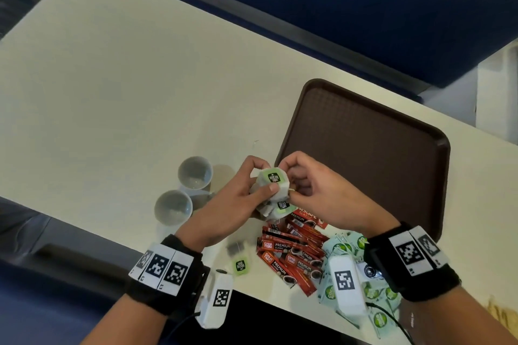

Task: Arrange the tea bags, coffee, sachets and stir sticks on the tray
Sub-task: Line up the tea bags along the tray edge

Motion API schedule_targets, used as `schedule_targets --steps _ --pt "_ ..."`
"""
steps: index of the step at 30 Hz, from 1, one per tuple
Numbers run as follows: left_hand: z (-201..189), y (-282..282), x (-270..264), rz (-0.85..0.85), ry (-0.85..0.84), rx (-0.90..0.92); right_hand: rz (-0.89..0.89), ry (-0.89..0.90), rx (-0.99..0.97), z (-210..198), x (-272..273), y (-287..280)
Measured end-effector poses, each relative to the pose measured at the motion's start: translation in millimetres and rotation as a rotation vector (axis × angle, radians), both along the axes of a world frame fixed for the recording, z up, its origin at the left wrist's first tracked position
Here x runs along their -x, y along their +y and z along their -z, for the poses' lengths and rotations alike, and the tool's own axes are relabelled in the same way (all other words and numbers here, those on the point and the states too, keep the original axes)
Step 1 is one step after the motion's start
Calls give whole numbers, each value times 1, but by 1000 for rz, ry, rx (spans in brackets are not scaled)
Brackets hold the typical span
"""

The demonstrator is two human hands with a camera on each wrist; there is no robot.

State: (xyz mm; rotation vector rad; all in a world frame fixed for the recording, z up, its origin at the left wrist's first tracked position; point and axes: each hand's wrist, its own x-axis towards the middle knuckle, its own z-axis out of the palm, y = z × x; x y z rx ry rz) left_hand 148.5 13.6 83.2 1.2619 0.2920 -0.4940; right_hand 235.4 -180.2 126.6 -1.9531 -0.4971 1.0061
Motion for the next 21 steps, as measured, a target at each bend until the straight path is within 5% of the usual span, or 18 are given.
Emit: schedule_targets --steps 6,15,21 --pt "11 -5 6 -134 118 -28 122 -73 39 12 3 8" --pt "11 -8 -5 -294 59 -174 494 -62 -11 26 5 11" --pt "3 -13 -29 -241 -30 -243 387 -29 2 18 -25 11"
